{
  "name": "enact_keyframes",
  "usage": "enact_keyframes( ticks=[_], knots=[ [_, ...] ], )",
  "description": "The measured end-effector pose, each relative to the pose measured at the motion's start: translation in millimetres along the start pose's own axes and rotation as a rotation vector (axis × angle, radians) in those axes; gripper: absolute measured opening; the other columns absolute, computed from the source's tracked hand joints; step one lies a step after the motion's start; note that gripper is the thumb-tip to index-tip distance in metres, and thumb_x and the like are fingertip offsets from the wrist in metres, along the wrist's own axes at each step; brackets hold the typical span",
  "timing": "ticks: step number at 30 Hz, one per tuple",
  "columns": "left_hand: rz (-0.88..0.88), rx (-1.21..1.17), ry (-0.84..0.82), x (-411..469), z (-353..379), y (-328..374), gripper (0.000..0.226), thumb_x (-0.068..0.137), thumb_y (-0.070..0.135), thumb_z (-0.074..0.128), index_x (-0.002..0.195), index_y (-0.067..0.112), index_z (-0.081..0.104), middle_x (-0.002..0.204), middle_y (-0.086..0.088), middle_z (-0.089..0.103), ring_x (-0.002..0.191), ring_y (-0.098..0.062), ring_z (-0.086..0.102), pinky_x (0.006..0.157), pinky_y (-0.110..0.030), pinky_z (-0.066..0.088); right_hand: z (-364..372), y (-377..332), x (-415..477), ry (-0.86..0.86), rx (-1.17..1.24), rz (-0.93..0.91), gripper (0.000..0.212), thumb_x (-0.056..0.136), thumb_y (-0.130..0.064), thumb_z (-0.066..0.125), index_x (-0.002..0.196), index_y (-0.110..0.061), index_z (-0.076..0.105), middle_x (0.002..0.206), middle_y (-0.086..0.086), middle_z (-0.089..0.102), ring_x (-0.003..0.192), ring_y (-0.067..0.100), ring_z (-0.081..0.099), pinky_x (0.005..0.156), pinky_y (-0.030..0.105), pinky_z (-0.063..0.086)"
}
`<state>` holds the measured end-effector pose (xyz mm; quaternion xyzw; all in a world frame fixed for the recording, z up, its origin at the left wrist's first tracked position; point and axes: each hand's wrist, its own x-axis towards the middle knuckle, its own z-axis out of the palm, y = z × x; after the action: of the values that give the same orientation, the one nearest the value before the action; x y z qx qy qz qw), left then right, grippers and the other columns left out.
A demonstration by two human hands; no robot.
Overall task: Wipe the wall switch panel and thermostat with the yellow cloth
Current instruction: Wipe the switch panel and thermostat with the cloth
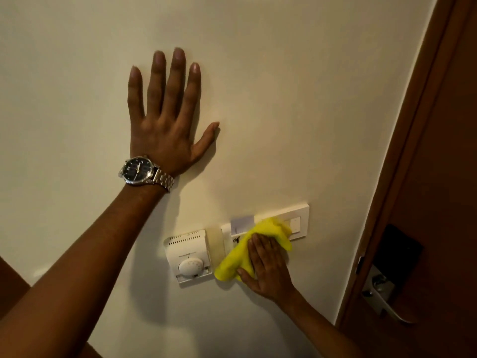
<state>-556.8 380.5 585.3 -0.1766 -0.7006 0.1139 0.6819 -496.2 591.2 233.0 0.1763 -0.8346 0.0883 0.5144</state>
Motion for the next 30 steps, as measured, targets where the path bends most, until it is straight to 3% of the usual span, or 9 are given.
enact_keyframes(
  ticks=[3, 6, 10, 13, 15, 20, 23, 27, 30],
  knots=[
    [-0.009, -0.007, -0.010, -2, -4, 1, 0.080, 0.110, 0.065, 0.038, 0.166, 0.009, 0.029, 0.170, -0.020, 0.028, 0.157, -0.043, 0.027, 0.126, -0.066, 0.024, 2, 7, -27, -0.052, -0.034, -0.023, 0.094, 0.095, -0.054, 0.060, 0.165, -0.014, 0.012, 0.172, 0.004, 0.008, 0.158, 0.022, 0.016, 0.131, 0.036, 0.010],
    [0.000, 0.003, 0.012, -2, -3, 1, 0.080, 0.109, 0.065, 0.038, 0.166, 0.009, 0.031, 0.169, -0.020, 0.031, 0.156, -0.044, 0.029, 0.125, -0.066, 0.026, 7, -3, -6, -0.014, -0.011, -0.053, 0.087, 0.101, -0.056, 0.051, 0.164, -0.009, 0.012, 0.172, 0.009, 0.010, 0.158, 0.028, 0.015, 0.131, 0.042, 0.008],
    [0.009, 0.014, 0.004, 1, 0, 0, 0.081, 0.109, 0.066, 0.037, 0.166, 0.009, 0.030, 0.168, -0.021, 0.031, 0.155, -0.045, 0.030, 0.125, -0.065, 0.023, 12, -14, 22, 0.043, 0.044, -0.113, 0.090, 0.097, -0.055, 0.059, 0.162, -0.007, 0.021, 0.170, 0.011, 0.020, 0.156, 0.030, 0.022, 0.130, 0.046, 0.014],
    [-0.006, 0.011, -0.016, 0, -4, 0, 0.080, 0.109, 0.065, 0.038, 0.165, 0.008, 0.032, 0.168, -0.021, 0.031, 0.155, -0.044, 0.030, 0.125, -0.067, 0.026, 7, 1, -5, -0.113, -0.013, -0.318, 0.085, 0.098, -0.052, 0.058, 0.162, -0.009, 0.023, 0.166, 0.010, 0.025, 0.152, 0.027, 0.032, 0.112, 0.040, 0.048],
    [-0.004, 0.003, -0.008, -1, -6, 1, 0.079, 0.109, 0.064, 0.039, 0.165, 0.008, 0.033, 0.168, -0.020, 0.032, 0.155, -0.044, 0.031, 0.125, -0.067, 0.027, 1, 9, -12, -0.178, -0.024, -0.415, 0.068, 0.104, -0.051, 0.051, 0.157, -0.012, 0.035, 0.162, 0.006, 0.034, 0.142, 0.026, 0.044, 0.099, 0.040, 0.057],
    [0.002, 0.024, 0.011, 0, 1, 0, 0.081, 0.108, 0.067, 0.037, 0.165, 0.009, 0.033, 0.167, -0.021, 0.034, 0.154, -0.045, 0.032, 0.125, -0.065, 0.024, 8, -3, 43, 0.003, -0.013, -0.425, 0.072, 0.103, -0.048, 0.058, 0.158, -0.007, 0.036, 0.166, 0.011, 0.032, 0.151, 0.027, 0.036, 0.124, 0.045, 0.032],
    [-0.008, 0.008, -0.008, 3, -2, -1, 0.082, 0.108, 0.068, 0.034, 0.164, 0.009, 0.034, 0.167, -0.021, 0.034, 0.154, -0.045, 0.031, 0.124, -0.066, 0.024, 4, 4, 39, -0.028, 0.023, -0.473, 0.077, 0.099, -0.047, 0.065, 0.158, -0.008, 0.034, 0.166, 0.010, 0.032, 0.151, 0.029, 0.036, 0.120, 0.046, 0.039],
    [-0.009, 0.032, -0.007, 2, -5, 1, 0.080, 0.108, 0.066, 0.037, 0.163, 0.008, 0.037, 0.166, -0.021, 0.035, 0.154, -0.044, 0.033, 0.124, -0.067, 0.028, -8, 27, 30, -0.137, 0.068, -0.625, 0.063, 0.098, -0.044, 0.065, 0.150, -0.014, 0.045, 0.152, 0.008, 0.050, 0.140, 0.030, 0.049, 0.098, 0.047, 0.057],
    [-0.004, 0.017, 0.012, 0, -1, 2, 0.080, 0.108, 0.066, 0.036, 0.163, 0.008, 0.038, 0.166, -0.021, 0.037, 0.153, -0.045, 0.034, 0.124, -0.067, 0.027, -14, 29, 66, -0.018, 0.005, -0.687, 0.069, 0.103, -0.046, 0.059, 0.157, -0.008, 0.037, 0.164, 0.013, 0.035, 0.151, 0.032, 0.036, 0.119, 0.047, 0.040]
  ],
)
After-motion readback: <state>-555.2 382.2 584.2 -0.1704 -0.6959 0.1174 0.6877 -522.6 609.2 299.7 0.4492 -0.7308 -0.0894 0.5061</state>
